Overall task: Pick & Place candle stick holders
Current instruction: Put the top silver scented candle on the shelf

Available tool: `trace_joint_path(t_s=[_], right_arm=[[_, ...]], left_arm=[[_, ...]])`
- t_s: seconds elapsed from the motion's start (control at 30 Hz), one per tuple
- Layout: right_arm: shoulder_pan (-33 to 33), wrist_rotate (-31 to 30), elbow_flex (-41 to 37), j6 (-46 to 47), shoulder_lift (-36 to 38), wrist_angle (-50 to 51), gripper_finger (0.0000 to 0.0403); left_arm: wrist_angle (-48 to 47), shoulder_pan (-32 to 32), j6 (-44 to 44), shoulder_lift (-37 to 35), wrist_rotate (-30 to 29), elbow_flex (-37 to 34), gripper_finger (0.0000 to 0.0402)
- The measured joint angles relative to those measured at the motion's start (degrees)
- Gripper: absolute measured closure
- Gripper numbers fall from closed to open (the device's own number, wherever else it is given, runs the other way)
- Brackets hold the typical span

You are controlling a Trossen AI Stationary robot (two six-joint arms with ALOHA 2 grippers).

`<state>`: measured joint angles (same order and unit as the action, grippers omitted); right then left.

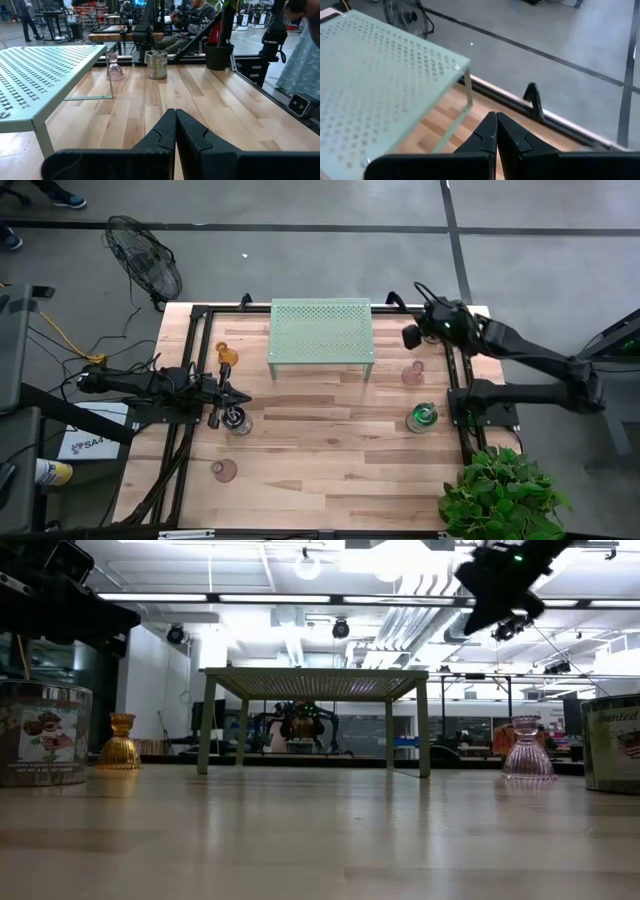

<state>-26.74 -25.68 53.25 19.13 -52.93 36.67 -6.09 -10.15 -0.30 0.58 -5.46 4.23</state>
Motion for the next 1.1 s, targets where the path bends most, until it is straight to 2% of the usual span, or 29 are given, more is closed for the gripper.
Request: trace_joint_path(t_s=[0.2,0.47,0.67,0.87,1.0,1.1], right_arm=[[0.02,-1.37,10.9,-2.62,-10.08,1.65,0.0402],[-1.56,-10.88,26.56,-2.98,-24.71,10.41,0.0402],[-7.09,-10.09,41.02,-0.69,-36.38,22.69,0.0402],[-12.71,-3.52,53.36,2.6,-45.36,30.09,0.0402],[-14.57,-0.81,56.63,6.59,-48.42,32.74,0.0402],[-14.88,-2.04,56.55,10.72,-48.73,35.56,0.0402]], left_arm=[[-0.04,0.0,0.0,0.0,-0.02,0.0,0.04],[-0.07,0.0,-0.02,0.0,-0.04,0.0,0.04],[-0.07,0.02,-0.02,-0.01,-0.06,0.0,0.04],[-0.07,0.01,-0.02,0.0,-0.08,0.0,0.04],[-0.08,0.01,-0.03,0.0,-0.1,0.0,0.04],[-0.09,0.0,-0.02,0.0,-0.21,0.0,0.04]])
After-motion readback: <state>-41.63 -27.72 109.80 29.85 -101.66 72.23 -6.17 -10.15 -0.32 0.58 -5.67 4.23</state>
